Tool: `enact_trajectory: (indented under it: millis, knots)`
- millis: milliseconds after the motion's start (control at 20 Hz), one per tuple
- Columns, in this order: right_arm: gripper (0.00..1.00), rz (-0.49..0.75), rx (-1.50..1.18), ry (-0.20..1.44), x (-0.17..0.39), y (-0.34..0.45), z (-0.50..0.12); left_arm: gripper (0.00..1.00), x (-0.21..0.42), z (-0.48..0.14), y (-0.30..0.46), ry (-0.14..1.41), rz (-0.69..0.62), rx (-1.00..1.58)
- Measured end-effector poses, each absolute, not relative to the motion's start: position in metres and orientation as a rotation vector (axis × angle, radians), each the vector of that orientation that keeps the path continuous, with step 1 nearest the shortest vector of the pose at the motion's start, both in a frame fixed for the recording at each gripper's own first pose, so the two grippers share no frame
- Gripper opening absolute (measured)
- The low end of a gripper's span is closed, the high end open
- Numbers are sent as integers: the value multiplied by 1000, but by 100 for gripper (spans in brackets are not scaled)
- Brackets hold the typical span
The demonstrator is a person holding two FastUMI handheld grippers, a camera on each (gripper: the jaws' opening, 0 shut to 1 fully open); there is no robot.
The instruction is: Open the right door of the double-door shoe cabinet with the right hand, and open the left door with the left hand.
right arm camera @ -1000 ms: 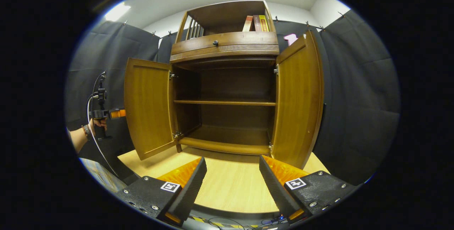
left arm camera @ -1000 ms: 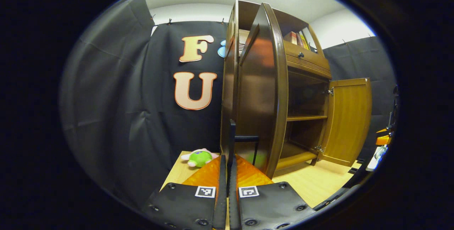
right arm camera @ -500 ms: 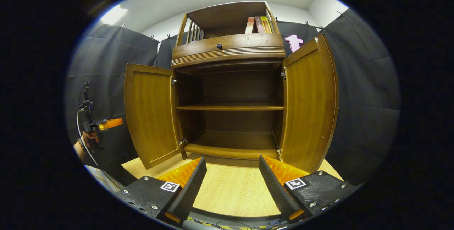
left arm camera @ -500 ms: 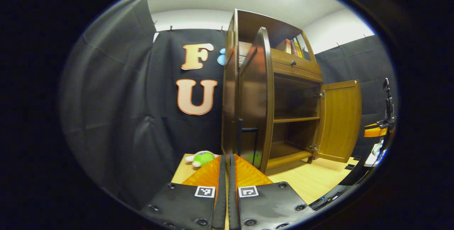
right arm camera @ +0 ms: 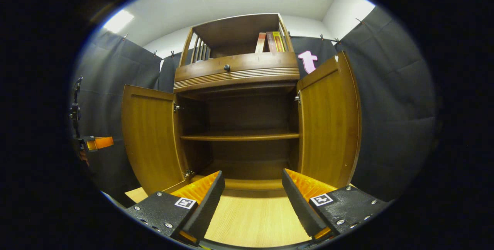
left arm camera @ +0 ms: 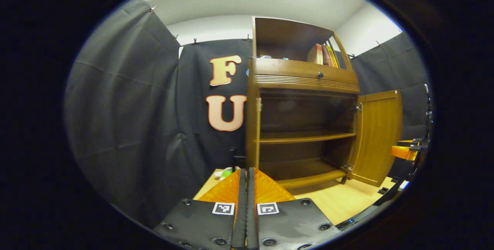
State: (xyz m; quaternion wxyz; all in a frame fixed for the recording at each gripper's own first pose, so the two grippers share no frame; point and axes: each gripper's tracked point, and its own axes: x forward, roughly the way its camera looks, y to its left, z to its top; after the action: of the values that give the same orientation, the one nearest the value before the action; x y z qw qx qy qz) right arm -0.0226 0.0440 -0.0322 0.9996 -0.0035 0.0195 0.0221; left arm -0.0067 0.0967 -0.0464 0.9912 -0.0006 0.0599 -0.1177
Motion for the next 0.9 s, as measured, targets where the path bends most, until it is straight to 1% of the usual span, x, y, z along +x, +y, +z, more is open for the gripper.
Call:
enact_trajectory:
  millis: [50, 250, 350, 500, 700, 900]
  knots:
    - [92, 39, 2, 30, -23, 42, -30, 7, -6, -46, 73, 116, -252, -26]
    - [92, 28, 32, -9, -28, 34, -17, 8, -7, -49, 24, 123, -225, -92]
    - [92, 29, 32, -10, -34, 28, -18, 13, -11, -48, 8, 102, -201, -82]
    - [92, 32, 12, 8, -43, 14, -26, 58, -19, -41, -8, 45, -181, -48]
    - [92, 20, -3, 18, -52, -5, -31, 100, -27, -46, -32, 57, -205, -77]
    - [92, 11, 18, 5, -63, -15, -27, 94, -27, -41, -30, 45, -152, -99]
